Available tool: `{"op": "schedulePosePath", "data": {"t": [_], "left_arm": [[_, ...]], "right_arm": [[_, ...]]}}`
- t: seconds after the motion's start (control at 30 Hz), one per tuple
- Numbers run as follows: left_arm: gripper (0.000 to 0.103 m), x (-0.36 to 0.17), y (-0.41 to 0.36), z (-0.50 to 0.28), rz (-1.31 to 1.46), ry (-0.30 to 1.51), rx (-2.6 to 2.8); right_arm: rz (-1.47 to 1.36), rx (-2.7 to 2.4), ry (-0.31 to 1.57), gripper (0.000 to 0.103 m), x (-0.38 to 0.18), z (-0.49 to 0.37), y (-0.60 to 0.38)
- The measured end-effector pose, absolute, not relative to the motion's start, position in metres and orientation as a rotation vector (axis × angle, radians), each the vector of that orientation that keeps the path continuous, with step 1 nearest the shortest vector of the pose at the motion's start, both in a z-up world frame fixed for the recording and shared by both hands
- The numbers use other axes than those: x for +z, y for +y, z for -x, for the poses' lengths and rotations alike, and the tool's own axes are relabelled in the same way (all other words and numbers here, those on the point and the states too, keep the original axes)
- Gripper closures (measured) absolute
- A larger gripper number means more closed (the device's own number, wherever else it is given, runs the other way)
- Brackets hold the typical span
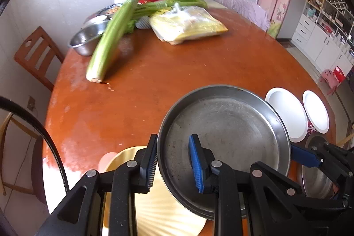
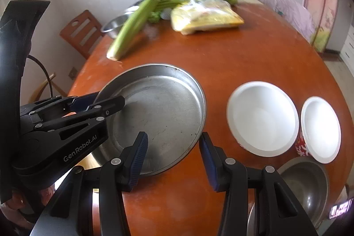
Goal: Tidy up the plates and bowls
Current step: 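Lift the steel tray with the left gripper over the stacked plates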
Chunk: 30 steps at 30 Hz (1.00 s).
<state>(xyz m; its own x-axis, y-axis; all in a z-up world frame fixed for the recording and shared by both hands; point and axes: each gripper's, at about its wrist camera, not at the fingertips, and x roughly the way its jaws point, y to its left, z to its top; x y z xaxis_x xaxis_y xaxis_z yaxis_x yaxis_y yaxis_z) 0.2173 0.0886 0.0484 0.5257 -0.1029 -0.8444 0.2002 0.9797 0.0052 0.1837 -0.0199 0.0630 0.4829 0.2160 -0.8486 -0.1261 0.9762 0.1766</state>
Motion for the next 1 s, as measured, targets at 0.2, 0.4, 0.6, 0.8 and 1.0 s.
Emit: {"op": "schedulePosePath", "data": {"t": [0.2,0.4,0.6,0.8,1.0], "left_arm": [[0.075,0.062,0.112,-0.201,-0.076,0.974,-0.154],[0.075,0.067,0.133,-0.184,-0.054,0.958,-0.114],[0.075,0.064,0.147,-0.172,-0.039,0.958,-0.090],[0.075,0.051,0.155,-0.170,-0.017,0.976,-0.074],[0.075,0.035,0.163,-0.168,0.013,1.001,-0.062]], "right_arm": [[-0.055,0.250,0.998,0.053,0.079,-0.172,-0.002],[-0.016,0.299,0.983,0.053,0.083,-0.164,0.020],[0.009,0.333,0.989,0.053,0.078,-0.158,0.034],[0.030,0.351,1.002,0.053,0.072,-0.155,0.041],[0.050,0.373,1.032,0.053,0.057,-0.156,0.047]]}}
